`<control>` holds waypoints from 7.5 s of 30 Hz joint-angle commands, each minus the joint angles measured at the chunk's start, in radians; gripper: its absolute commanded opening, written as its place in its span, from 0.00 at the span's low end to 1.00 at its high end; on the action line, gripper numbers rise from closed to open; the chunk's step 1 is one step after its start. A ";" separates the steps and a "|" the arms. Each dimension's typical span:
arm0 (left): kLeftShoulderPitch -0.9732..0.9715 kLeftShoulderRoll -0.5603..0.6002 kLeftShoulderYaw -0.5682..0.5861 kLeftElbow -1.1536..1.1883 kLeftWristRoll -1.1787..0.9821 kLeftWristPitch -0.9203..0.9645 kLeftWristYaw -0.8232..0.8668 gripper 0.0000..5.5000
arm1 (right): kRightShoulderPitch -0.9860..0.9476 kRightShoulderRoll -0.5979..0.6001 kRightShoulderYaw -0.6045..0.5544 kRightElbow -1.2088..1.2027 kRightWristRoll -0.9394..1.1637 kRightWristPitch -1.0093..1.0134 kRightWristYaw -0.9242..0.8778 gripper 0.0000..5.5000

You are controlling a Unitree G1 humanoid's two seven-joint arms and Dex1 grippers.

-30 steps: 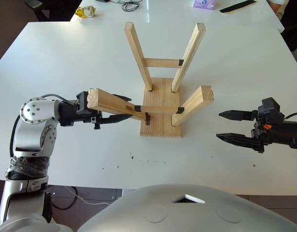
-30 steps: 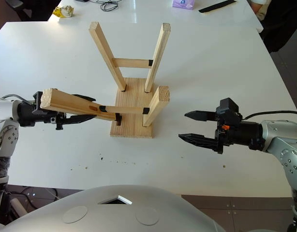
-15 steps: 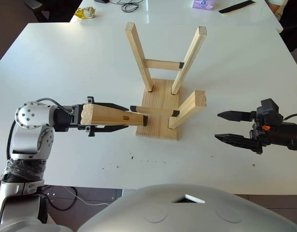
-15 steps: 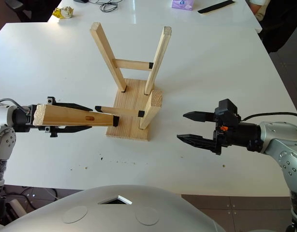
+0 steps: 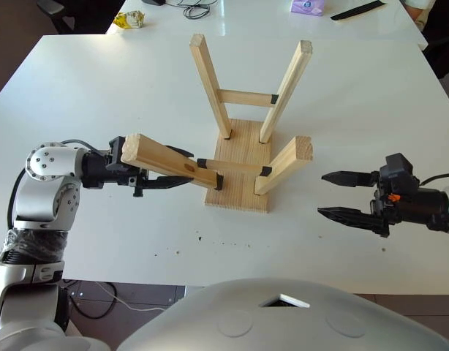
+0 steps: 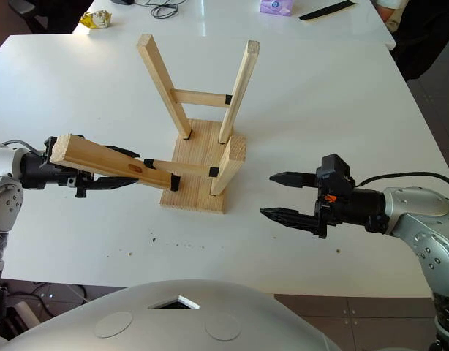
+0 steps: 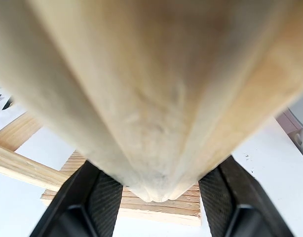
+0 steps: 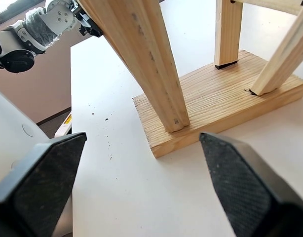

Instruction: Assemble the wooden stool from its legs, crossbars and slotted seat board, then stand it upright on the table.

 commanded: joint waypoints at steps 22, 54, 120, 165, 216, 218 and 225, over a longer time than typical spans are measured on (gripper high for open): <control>-0.071 0.062 -0.153 0.111 0.121 0.089 -0.069 0.38 | -0.082 0.061 0.110 -0.002 -0.074 -0.073 -0.119 0.77; -0.076 0.054 -0.190 0.132 0.143 0.053 -0.061 0.38 | -0.529 -0.037 0.086 -0.063 0.314 0.064 -0.149 0.77; -0.193 0.041 -0.304 0.267 0.194 -0.016 -0.089 0.38 | -0.108 -0.048 0.145 -0.099 -0.042 -0.114 -0.115 0.54; -0.268 0.091 -0.352 0.158 0.115 0.118 -0.131 0.38 | -0.165 0.132 0.300 -0.061 -0.321 -0.279 -0.220 0.54; -0.069 -0.010 -0.008 -0.126 0.028 0.163 0.096 0.38 | -0.109 0.084 0.233 -0.022 -0.362 -0.332 -0.154 0.54; -0.057 -0.007 -0.010 -0.134 0.030 0.163 0.091 0.38 | -0.110 0.083 0.232 -0.021 -0.362 -0.331 -0.153 0.54; 0.017 0.004 -0.012 -0.158 0.034 0.163 0.077 0.38 | -0.113 0.083 0.231 -0.021 -0.360 -0.328 -0.155 0.54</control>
